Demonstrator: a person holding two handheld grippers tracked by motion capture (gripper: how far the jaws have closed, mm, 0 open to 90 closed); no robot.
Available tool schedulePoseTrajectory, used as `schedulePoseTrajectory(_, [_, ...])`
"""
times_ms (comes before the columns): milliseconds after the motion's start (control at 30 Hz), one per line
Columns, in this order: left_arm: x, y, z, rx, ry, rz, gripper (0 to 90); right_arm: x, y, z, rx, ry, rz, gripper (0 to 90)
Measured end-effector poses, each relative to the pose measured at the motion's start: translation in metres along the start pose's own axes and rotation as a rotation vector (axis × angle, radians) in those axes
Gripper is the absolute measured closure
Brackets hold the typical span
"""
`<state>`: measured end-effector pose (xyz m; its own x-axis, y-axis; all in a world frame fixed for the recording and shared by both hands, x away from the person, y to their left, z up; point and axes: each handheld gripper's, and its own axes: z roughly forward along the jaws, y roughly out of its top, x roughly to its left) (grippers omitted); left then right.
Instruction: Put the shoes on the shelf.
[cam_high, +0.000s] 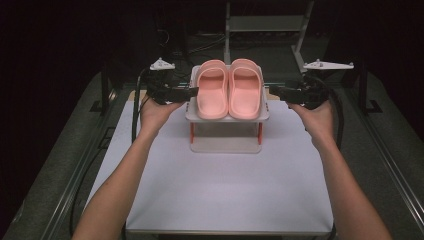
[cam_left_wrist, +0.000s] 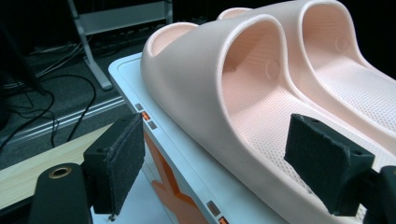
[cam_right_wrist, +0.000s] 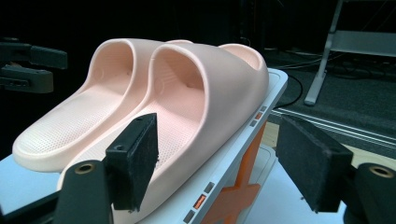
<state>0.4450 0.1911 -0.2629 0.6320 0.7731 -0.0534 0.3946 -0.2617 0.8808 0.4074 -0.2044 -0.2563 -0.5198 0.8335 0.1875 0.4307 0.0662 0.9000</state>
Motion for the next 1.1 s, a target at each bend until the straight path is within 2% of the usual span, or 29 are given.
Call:
schedulePoseTrajectory(400, [0.0,-0.005,-0.007,-0.024,-0.004,-0.003,17.4,0.002,-0.001,-0.005,0.013,0.0,-0.01,26.0])
schedulePoseTrajectory(467, [0.001,-0.007,-0.008,-0.031,-0.006,-0.014,17.4,0.002,-0.002,-0.006,0.021,-0.005,-0.008,24.7])
schedulePoseTrajectory(600, [0.001,-0.008,-0.011,-0.037,-0.007,-0.015,16.5,0.002,-0.003,-0.009,0.009,-0.005,-0.009,24.9])
schedulePoseTrajectory(633, [0.001,-0.008,-0.012,-0.037,-0.008,-0.012,16.6,0.001,-0.006,-0.011,-0.008,-0.007,-0.007,25.0])
schedulePoseTrajectory(767, [0.0,-0.01,-0.013,-0.041,-0.007,-0.011,16.5,-0.002,-0.012,-0.014,0.009,-0.004,0.009,24.3])
schedulePoseTrajectory(900, [0.0,-0.013,-0.013,-0.039,-0.005,-0.009,16.0,-0.005,-0.02,-0.018,-0.006,-0.005,0.012,24.5])
schedulePoseTrajectory(1100, [0.002,-0.019,-0.014,-0.037,-0.007,-0.026,14.1,-0.01,-0.029,-0.025,-0.015,-0.004,0.031,24.5])
